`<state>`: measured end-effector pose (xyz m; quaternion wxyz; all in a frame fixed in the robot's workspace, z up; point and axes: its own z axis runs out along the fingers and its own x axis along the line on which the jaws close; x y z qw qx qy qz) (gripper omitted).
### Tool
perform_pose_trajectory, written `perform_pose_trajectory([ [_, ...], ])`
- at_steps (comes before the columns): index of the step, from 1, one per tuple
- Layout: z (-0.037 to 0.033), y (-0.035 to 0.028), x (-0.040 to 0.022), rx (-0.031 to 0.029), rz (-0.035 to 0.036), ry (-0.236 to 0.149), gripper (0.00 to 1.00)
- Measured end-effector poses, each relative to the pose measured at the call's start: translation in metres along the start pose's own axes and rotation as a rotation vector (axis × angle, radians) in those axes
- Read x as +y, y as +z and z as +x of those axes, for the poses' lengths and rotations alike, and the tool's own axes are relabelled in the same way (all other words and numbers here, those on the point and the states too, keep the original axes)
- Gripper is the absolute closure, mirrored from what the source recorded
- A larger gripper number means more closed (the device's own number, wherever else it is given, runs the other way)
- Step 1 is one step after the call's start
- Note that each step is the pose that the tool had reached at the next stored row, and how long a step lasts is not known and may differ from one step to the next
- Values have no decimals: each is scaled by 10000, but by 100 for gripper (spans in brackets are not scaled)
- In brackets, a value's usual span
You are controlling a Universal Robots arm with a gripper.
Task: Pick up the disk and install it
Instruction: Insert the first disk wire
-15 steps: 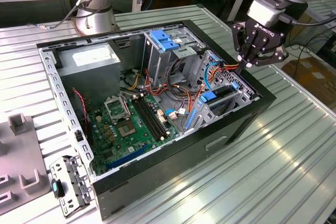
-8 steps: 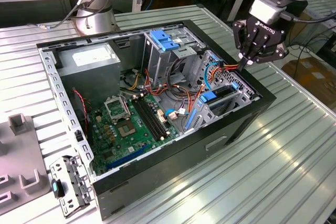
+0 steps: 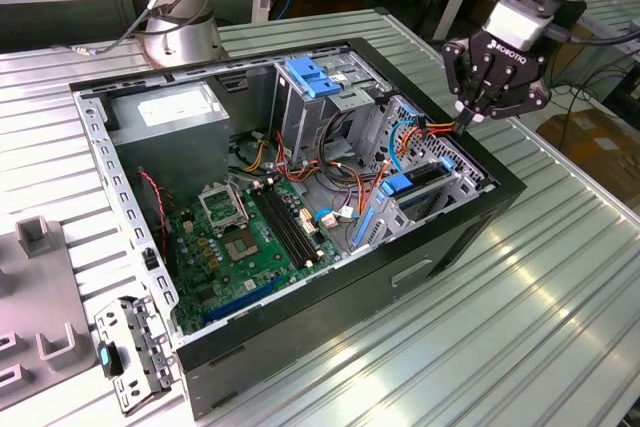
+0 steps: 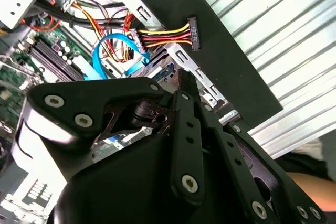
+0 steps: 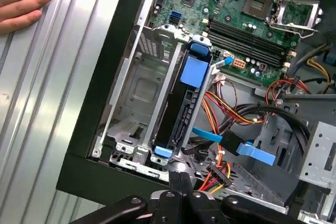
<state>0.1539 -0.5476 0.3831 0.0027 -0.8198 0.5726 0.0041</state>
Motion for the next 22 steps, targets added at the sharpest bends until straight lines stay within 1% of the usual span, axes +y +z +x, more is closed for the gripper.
perform_pose_trajectory([
  [1, 0, 5, 0, -1, -4, -392, 89],
  [2, 0, 7, -2, 0, -6, -614, 89],
  [4, 6, 10, -19, -1, -8, -886, 89],
  [6, 19, 11, -73, -1, -10, -1056, 89],
  [9, 10, 14, -124, 1, -13, -1218, 89],
  [11, -3, 20, -136, -1, -13, -1348, 89],
  [13, -12, 26, -140, 1, -15, -1555, 89],
  [14, -14, 31, -142, 0, -17, -1803, 89],
  [15, -14, 30, -142, 1, -21, -2183, 89],
  [17, -15, 31, -142, 0, -24, -2512, 89],
  [18, -15, 31, -142, 0, -25, -2583, 89],
  [22, -15, 31, -142, 0, -26, -2608, 89],
])
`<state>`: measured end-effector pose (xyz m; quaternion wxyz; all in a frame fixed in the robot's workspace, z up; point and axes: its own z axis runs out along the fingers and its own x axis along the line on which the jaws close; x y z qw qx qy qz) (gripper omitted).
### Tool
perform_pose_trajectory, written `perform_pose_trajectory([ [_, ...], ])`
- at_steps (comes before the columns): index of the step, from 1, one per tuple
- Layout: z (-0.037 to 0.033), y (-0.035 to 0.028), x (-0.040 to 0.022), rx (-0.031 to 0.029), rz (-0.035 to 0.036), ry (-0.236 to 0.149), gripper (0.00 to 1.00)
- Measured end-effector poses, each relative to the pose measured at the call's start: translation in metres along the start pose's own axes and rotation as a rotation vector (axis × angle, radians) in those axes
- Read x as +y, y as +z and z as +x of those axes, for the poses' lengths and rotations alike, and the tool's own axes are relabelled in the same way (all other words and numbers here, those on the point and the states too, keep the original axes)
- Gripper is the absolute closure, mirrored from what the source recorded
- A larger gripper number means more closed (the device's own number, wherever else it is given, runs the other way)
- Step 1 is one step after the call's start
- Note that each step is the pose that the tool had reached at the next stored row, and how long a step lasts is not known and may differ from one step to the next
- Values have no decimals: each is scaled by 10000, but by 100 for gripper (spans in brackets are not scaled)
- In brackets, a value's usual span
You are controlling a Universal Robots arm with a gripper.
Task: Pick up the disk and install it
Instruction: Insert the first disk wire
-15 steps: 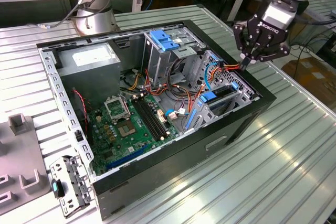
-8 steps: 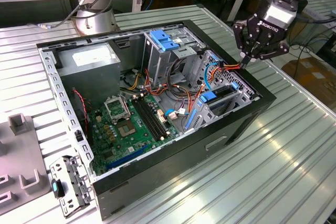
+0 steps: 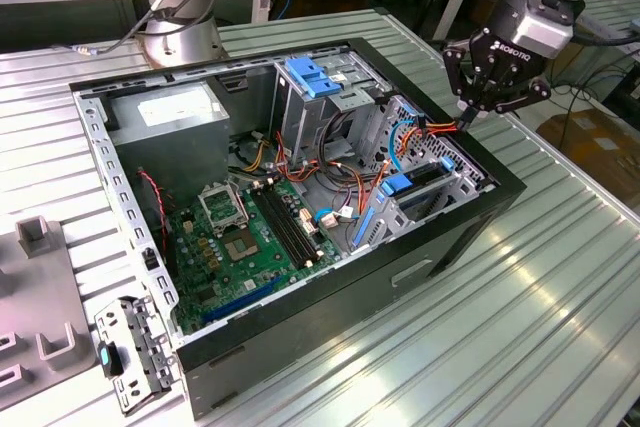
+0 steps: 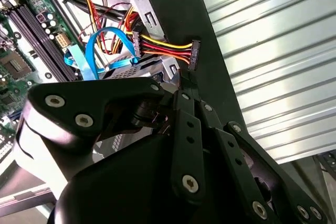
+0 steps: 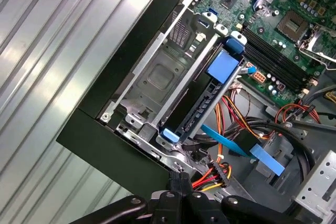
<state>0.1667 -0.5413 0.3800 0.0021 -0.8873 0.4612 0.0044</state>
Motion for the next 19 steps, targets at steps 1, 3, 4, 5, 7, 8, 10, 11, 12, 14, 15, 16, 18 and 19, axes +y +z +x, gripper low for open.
perform_pose_trajectory([
  [1, 0, 0, 0, 0, 0, -3, 89],
  [3, 0, 0, 0, 0, -2, -226, 89],
  [4, 0, 1, 0, 0, -4, -516, 89],
  [5, 0, 1, 0, 0, -6, -701, 89],
  [7, 0, 2, 0, 2, -7, -1093, 89],
  [8, 1, 2, -3, 3, -7, -1139, 89],
  [10, 16, 4, -28, 1, -6, -1225, 89],
  [11, 25, 5, -55, 5, -10, -1353, 89],
  [12, 29, 8, -67, 3, -10, -1441, 89],
  [14, 33, 12, -85, 2, -10, -1564, 89],
  [15, 34, 14, -96, 1, -10, -1624, 89],
  [16, 33, 14, -104, 3, -12, -1678, 89],
  [18, 28, 17, -116, 1, -13, -1947, 89],
  [19, 28, 17, -117, 7, -19, -2022, 89],
])
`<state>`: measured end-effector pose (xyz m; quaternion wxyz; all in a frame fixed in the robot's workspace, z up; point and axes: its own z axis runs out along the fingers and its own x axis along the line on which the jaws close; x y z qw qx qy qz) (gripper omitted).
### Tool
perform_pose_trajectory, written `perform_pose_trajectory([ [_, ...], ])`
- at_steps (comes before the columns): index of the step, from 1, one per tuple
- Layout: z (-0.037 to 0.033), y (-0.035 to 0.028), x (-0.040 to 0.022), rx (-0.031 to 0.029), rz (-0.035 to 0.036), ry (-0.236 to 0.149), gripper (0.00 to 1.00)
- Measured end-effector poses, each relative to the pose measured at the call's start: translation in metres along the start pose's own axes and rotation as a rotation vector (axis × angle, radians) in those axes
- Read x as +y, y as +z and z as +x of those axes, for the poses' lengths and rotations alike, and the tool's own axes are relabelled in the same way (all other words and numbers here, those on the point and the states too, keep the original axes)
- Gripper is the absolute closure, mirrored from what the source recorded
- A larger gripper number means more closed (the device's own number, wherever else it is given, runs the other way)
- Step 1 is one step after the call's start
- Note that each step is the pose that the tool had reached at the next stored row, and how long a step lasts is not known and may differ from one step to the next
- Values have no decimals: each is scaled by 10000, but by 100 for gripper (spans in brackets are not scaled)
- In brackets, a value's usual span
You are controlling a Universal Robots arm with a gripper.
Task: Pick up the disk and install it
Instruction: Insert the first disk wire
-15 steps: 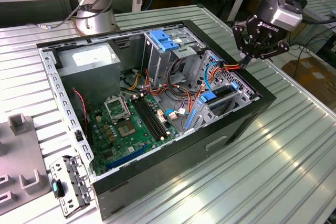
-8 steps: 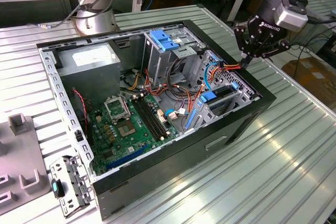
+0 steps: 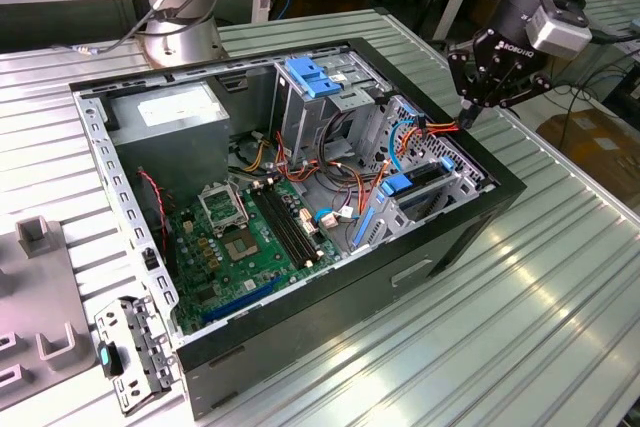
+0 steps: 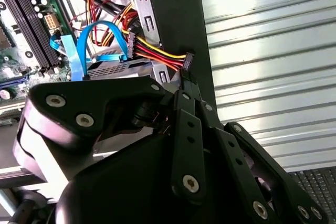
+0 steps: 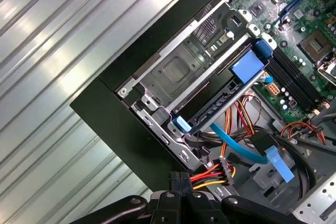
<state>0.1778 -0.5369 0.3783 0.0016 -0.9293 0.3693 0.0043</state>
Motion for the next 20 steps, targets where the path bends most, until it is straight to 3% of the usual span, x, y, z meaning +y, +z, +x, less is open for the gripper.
perform_pose_trajectory([
  [7, -3, 0, 0, 40, -31, -41, 89],
  [8, -6, -1, 2, 73, -15, -43, 89],
  [9, -15, -1, 11, 167, 64, -45, 89],
  [10, -20, 0, 17, 210, 108, -45, 89],
  [13, -20, 0, 17, 227, 122, -45, 89],
  [16, -36, 1, -12, 228, 123, -90, 76],
  [20, -43, 11, -21, 229, 120, -593, 76],
])
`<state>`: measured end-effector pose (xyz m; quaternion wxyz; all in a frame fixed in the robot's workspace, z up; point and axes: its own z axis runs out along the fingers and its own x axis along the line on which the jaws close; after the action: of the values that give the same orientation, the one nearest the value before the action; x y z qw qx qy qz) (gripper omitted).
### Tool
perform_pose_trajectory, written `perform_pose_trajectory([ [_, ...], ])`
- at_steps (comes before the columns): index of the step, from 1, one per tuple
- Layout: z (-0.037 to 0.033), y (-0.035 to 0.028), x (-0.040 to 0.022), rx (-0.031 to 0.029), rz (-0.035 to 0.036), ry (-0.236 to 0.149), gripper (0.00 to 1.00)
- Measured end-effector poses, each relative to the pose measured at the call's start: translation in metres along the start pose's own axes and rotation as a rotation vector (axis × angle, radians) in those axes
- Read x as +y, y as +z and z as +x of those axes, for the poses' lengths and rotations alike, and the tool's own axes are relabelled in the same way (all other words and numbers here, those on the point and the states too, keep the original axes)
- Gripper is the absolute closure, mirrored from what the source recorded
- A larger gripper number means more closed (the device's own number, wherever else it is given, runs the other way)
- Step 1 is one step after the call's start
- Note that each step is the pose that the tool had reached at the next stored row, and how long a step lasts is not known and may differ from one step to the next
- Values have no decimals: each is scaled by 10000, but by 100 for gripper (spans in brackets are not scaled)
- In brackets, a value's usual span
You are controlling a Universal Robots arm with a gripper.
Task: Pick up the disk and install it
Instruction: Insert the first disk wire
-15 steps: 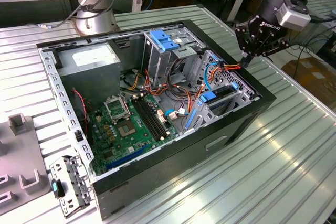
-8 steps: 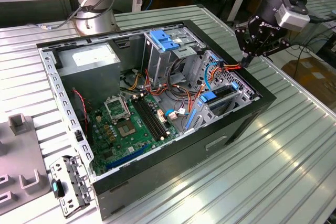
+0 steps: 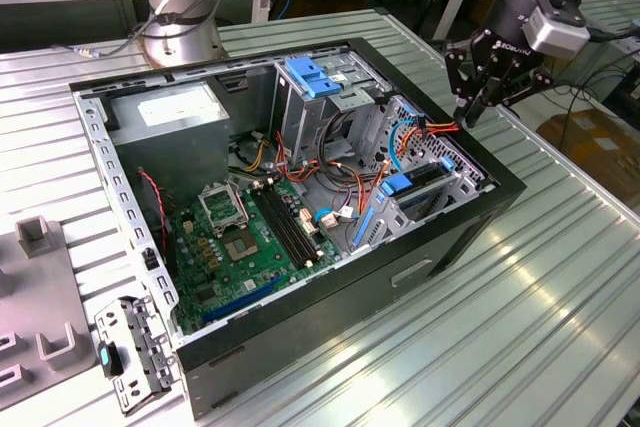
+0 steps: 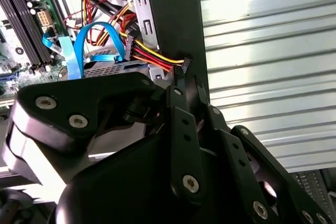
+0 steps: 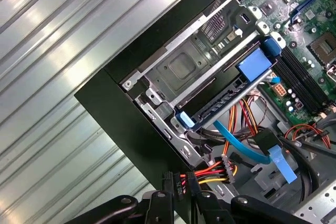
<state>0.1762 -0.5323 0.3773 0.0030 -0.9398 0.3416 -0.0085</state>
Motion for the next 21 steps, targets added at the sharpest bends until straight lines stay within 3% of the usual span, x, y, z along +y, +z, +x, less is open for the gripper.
perform_pose_trajectory([
  [3, -2, 18, -3, 8, 4, -77, 75],
  [4, -3, 33, -3, 12, 9, -101, 69],
  [13, -3, 108, -17, 16, 11, -183, 69],
  [15, -5, 94, -19, 30, -4, -183, 70],
  [16, -6, 69, -21, 54, -32, -185, 83],
  [21, -5, 65, -22, 69, -51, -186, 84],
])
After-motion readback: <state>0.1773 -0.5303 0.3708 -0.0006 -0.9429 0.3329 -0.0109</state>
